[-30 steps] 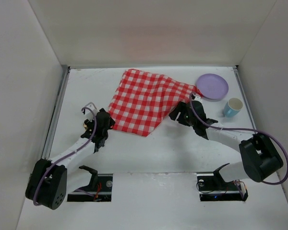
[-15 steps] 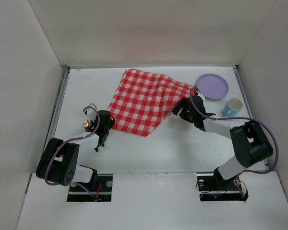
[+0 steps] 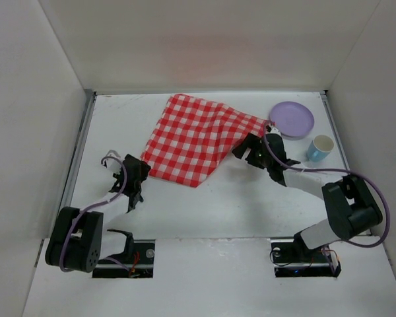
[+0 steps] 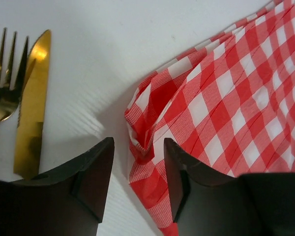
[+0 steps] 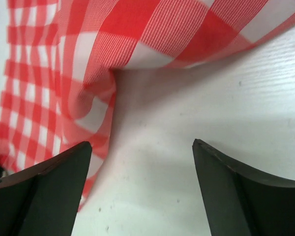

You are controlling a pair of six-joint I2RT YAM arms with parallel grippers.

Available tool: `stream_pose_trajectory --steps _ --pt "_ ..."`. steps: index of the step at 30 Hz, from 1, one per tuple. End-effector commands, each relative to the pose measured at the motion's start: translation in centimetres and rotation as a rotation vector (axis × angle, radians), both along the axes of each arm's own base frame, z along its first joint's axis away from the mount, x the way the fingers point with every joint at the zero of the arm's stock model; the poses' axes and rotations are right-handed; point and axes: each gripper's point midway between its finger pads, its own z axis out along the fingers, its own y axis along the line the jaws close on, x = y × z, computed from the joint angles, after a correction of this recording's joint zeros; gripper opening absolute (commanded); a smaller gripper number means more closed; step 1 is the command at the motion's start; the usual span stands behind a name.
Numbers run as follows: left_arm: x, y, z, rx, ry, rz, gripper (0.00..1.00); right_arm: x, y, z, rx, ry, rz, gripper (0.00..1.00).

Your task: Set the dinner table for one person

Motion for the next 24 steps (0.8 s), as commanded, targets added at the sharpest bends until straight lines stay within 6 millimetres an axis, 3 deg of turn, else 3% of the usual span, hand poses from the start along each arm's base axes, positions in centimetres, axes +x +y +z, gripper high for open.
stream_pose_trajectory --steps 1,4,7,10,12,14,16,17,20,24 --pt "-0.2 1.3 1.2 -0.033 -0.065 0.059 0.5 0.6 1.8 3.0 0.093 -0.109 0.084 0.91" --pt "-0.3 1.5 1.1 -0.039 -0.057 0.059 0.54 1.5 3.0 2.8 0.113 -0.093 0.121 0.91" --pt "0.3 0.2 0.5 -0.034 -0.022 0.017 0.56 2.6 4.0 2.4 0.13 -0.074 0.148 0.9" --pt "1.0 -0.4 -0.3 -0.029 0.007 0.002 0.52 4.3 5.1 1.9 0.146 -0.049 0.153 0.83" --pt "1.5 -0.9 -0.4 -0.037 0.005 -0.003 0.38 5.7 5.8 1.9 0.157 -0.035 0.149 0.7" --pt "2.1 -1.4 0.0 -0.052 -0.02 -0.004 0.21 7.4 6.3 2.9 0.155 -0.044 0.146 0.5" --pt "2.6 -2.0 0.4 -0.072 -0.042 0.007 0.12 9.0 7.0 4.6 0.129 -0.052 0.157 0.28" --pt "3.1 -2.1 0.4 -0.072 -0.05 0.021 0.09 9.1 7.5 5.2 0.111 -0.057 0.173 0.23" --pt "4.1 -2.4 1.1 -0.108 -0.087 0.044 0.04 6.5 8.9 7.0 -0.024 -0.074 0.231 0.12" --pt "4.0 -1.5 2.5 -0.12 -0.138 0.069 0.03 -2.1 6.8 10.2 -0.122 -0.089 0.268 0.1"
